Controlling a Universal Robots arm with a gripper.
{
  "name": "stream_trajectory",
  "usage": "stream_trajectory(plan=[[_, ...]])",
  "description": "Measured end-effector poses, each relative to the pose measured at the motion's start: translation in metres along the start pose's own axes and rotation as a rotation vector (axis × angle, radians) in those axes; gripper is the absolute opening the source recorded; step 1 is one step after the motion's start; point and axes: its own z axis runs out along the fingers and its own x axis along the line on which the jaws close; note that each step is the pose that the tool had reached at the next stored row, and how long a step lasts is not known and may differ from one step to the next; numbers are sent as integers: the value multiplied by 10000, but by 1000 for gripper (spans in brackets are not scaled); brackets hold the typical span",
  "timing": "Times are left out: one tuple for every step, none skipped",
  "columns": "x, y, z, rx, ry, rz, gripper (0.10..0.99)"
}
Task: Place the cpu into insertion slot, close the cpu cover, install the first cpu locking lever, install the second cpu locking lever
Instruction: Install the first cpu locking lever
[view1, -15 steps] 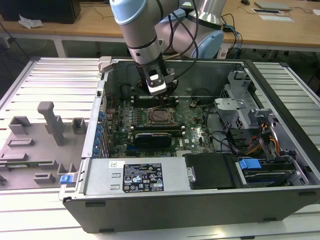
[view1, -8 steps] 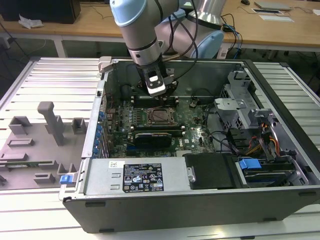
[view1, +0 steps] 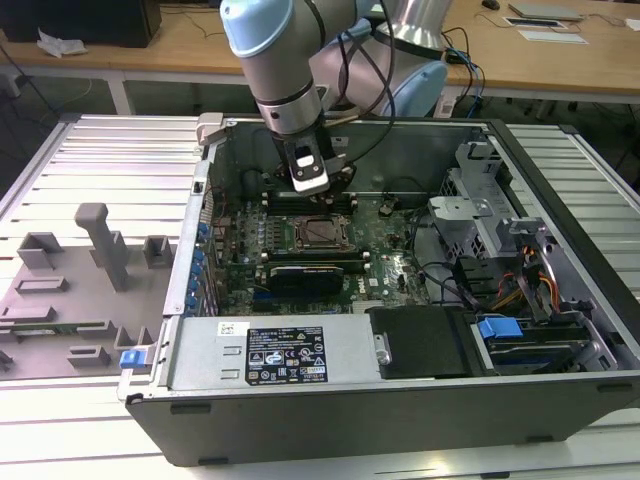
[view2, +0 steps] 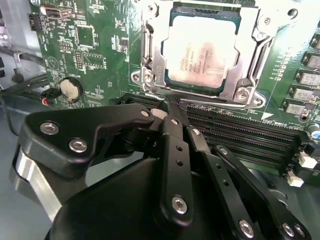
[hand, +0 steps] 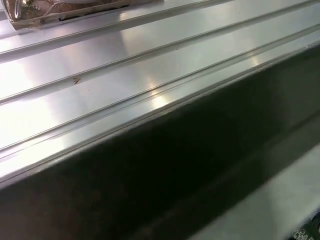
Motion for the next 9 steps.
stream_trajectory(plan=[[1,-1,4,10,-7,32,106],[3,-3,11,26,-16,81,106],[5,-4,20,32,-23,135,106],[7,-5,23,28,-20,159,106],[7,-6,25,22,-16,168,106],[4,-4,30,13,-10,172,106],[1,-2,33,3,-8,176,106],[-5,0,37,-56,18,199,106],[-5,1,37,-71,25,204,106]])
